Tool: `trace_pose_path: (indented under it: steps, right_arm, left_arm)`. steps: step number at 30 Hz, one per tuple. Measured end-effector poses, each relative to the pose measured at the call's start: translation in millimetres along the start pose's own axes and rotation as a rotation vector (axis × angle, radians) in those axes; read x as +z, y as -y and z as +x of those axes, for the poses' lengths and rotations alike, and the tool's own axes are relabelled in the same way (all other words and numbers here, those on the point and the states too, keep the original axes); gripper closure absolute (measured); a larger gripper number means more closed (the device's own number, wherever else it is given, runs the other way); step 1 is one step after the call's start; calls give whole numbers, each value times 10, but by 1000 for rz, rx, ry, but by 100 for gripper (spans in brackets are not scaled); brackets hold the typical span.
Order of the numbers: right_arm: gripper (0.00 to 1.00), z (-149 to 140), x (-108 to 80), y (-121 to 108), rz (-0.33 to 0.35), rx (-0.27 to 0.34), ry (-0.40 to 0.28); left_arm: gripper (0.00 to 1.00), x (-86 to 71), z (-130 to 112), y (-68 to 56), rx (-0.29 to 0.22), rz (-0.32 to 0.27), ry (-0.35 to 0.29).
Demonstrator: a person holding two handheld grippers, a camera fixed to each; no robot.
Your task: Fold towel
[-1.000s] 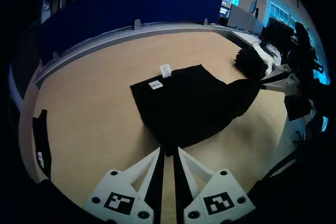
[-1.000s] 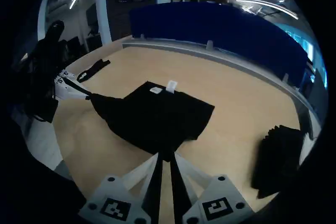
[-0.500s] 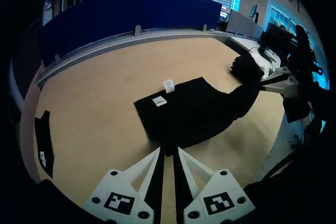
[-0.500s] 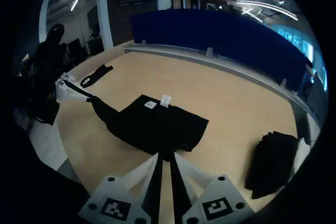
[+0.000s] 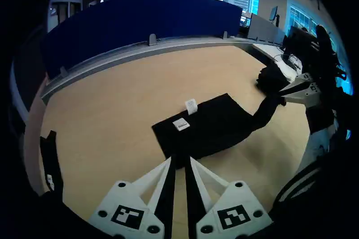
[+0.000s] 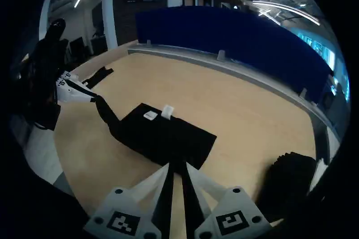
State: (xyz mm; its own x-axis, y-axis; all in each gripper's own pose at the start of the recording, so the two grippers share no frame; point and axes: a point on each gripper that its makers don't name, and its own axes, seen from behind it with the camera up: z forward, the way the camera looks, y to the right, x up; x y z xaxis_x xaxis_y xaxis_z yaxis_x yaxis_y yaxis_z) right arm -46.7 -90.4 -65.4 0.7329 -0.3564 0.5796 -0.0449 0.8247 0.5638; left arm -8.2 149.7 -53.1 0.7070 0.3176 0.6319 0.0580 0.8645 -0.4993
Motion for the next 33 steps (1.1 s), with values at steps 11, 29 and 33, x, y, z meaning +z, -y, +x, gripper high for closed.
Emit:
trace_pose_path:
  steps: [11, 29, 33]
  right_arm:
    - [88, 67, 477, -362, -22, 37, 23]
    - [88, -151, 1037, -646, -45, 122, 86]
    - [88, -137, 1119, -687, -57, 134, 82]
  left_arm:
    - [86, 479, 142, 162, -17, 10, 7]
    - [86, 1091, -34, 305, -27, 25, 68]
    - [85, 1169, -12, 363, -36, 40, 62]
